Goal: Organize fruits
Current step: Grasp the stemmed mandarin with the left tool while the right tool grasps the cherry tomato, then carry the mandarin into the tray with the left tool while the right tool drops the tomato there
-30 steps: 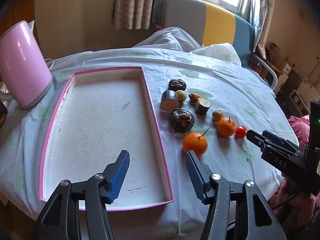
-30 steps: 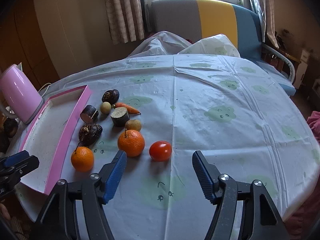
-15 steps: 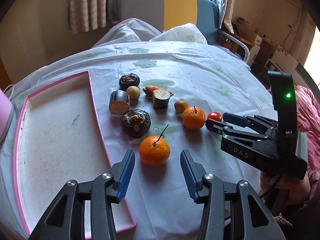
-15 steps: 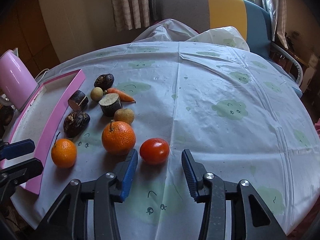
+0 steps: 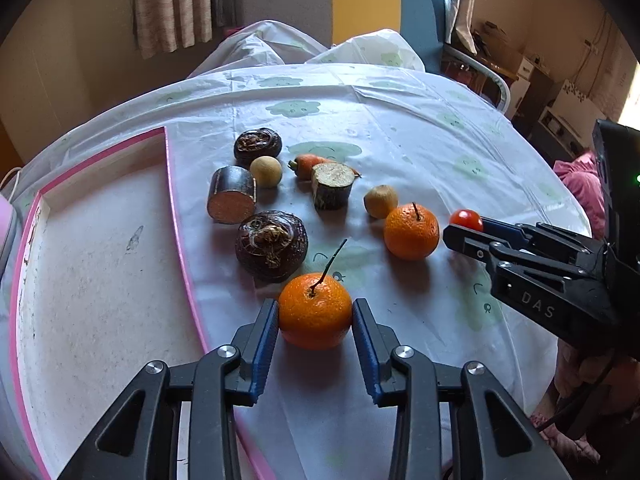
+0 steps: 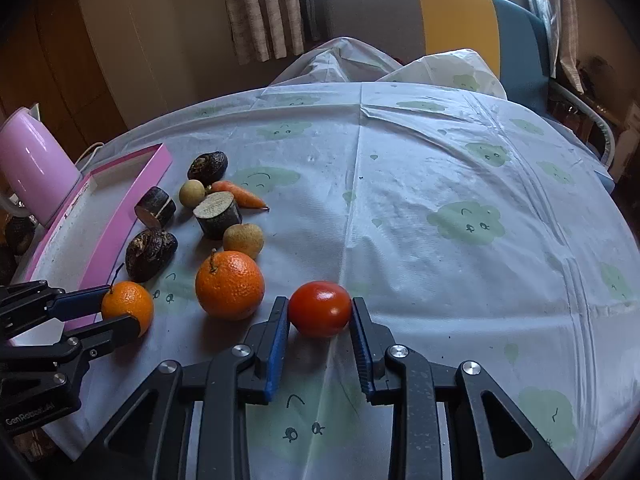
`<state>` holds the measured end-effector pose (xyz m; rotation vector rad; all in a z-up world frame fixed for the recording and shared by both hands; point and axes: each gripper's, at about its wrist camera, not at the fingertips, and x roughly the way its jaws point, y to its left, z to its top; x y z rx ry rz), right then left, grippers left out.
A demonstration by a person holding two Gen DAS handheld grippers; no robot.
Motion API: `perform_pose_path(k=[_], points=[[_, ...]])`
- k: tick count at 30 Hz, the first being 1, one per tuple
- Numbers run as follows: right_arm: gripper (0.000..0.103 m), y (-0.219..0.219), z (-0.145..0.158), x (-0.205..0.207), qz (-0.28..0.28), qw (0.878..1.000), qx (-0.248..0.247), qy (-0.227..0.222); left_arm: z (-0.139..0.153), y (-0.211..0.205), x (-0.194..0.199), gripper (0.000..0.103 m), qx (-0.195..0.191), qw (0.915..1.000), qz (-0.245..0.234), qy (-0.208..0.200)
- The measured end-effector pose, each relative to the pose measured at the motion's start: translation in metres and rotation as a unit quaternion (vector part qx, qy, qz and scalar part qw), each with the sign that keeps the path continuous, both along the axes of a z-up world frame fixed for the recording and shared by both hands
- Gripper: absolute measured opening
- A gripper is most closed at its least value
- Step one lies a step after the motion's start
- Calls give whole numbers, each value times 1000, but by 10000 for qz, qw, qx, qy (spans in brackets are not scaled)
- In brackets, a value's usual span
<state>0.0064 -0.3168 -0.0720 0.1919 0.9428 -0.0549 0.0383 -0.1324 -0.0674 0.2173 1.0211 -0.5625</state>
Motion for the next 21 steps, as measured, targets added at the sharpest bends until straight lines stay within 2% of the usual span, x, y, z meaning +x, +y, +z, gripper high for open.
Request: perform_pose_path(k=[7, 12, 14, 17, 21], points=[[30, 4, 16, -10, 92, 9999, -58, -107, 23, 24, -3, 37, -562, 9979, 296, -89], [30, 23, 35, -12, 429, 9987, -30, -269, 51, 67, 0, 37, -1002, 9902, 923, -303], [30, 39, 42, -10, 710, 9969, -22, -330, 57, 86, 3, 37, -960, 9864, 1264, -429], [30, 70, 51, -4, 1218, 9917, 36, -405, 54, 117, 10, 38, -673, 9789, 1859, -518], [30, 117, 57, 6, 1877, 9811, 199, -421, 40, 151, 13, 38, -501, 9672, 2461, -390]])
